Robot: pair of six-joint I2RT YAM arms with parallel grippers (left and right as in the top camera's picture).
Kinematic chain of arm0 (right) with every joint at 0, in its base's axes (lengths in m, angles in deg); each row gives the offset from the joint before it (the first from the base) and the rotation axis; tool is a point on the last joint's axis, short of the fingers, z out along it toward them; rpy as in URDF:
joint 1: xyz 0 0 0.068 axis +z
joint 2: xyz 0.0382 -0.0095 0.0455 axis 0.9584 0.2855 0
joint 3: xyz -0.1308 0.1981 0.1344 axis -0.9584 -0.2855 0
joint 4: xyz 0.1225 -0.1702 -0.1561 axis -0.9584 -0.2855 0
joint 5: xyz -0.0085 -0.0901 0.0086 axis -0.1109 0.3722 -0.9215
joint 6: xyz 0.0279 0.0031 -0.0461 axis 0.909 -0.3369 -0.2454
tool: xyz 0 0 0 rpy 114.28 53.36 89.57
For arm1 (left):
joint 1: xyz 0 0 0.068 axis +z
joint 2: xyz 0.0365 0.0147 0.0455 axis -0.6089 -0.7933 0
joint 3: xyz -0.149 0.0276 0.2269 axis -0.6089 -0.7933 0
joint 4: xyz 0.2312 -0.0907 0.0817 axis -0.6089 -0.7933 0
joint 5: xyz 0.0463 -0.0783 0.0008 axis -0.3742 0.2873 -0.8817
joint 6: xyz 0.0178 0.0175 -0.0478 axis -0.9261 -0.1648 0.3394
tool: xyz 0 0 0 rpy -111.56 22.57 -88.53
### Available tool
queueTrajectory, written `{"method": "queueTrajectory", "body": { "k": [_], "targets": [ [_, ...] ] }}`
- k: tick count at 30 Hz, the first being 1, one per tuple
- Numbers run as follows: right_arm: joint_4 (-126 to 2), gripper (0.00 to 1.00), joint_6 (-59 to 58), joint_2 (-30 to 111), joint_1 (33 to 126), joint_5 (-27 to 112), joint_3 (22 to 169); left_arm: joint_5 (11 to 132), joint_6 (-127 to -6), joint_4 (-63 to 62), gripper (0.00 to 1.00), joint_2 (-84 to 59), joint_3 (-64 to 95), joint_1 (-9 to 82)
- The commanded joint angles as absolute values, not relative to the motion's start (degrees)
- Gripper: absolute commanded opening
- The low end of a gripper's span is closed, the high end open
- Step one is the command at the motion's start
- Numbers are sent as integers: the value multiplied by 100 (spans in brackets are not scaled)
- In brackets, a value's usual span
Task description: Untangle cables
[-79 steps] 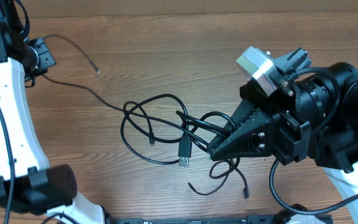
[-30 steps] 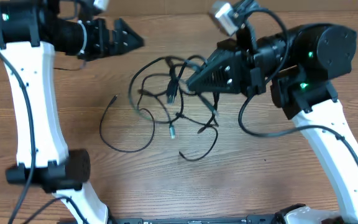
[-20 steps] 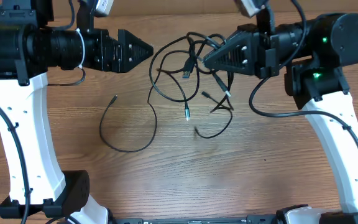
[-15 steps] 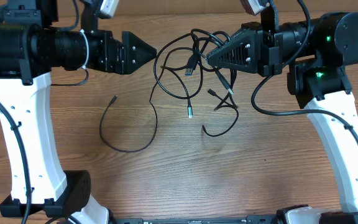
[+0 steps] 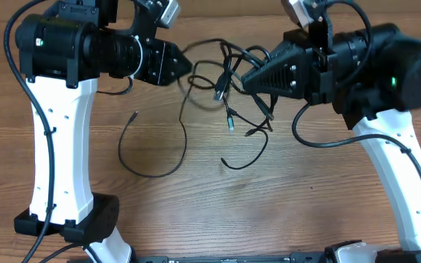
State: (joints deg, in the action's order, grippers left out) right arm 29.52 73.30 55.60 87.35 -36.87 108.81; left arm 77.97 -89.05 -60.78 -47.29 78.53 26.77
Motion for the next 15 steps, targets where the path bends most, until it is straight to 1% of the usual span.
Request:
{"method": "queueTrajectory", "body": {
  "k": [1, 4, 10, 15],
  "targets": [
    [3534, 4, 8573, 5473, 8809, -3864, 10966, 6853, -8499, -5890, 4, -4832, 7897, 2716],
    [3929, 4, 8999, 5388, 8816, -3871, 10966, 5896, -8092, -5678, 4, -4895, 7892, 2760],
    [3962, 4, 9048, 5130, 8813, -3891, 10966, 5229, -8018, -5576, 4, -4921, 7892, 3225],
    [3960, 4, 9048, 4924, 8816, -3888, 10966, 4497, -7690, -5431, 4, -4965, 7859, 3927]
  ]
}}
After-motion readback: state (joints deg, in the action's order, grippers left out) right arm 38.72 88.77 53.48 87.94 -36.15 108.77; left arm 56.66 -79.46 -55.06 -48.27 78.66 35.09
